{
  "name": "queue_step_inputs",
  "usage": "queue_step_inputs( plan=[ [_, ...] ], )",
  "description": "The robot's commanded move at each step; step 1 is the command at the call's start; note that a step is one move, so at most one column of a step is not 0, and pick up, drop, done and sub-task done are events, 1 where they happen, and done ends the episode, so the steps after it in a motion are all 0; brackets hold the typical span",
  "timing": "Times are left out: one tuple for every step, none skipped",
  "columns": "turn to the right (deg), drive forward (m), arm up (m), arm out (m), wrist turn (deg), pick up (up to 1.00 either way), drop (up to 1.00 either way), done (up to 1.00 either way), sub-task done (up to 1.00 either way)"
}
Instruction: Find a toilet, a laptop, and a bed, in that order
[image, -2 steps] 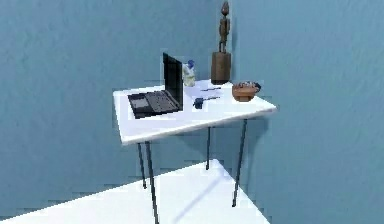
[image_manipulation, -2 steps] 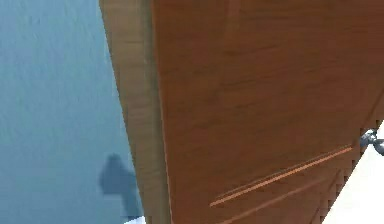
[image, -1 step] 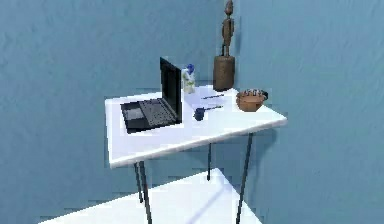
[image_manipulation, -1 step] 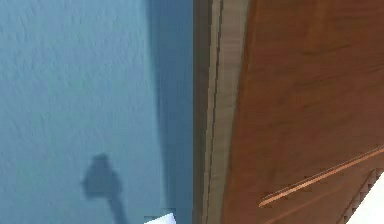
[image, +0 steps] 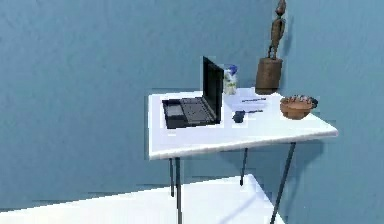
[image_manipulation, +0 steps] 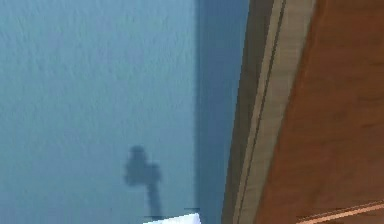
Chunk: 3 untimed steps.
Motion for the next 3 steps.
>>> queue_step_inputs(
  plan=[
    [0.0, 0.0, 0.0, 0.0, 0.0, 0.0, 0.0, 0.0, 1.0],
    [-45.0, 0.0, 0.0, 0.0, 0.0, 0.0, 0.0, 0.0, 0.0],
    [-24.0, 0.0, 0.0, 0.0, 0.0, 0.0, 0.0, 0.0, 0.0]
  ],
)
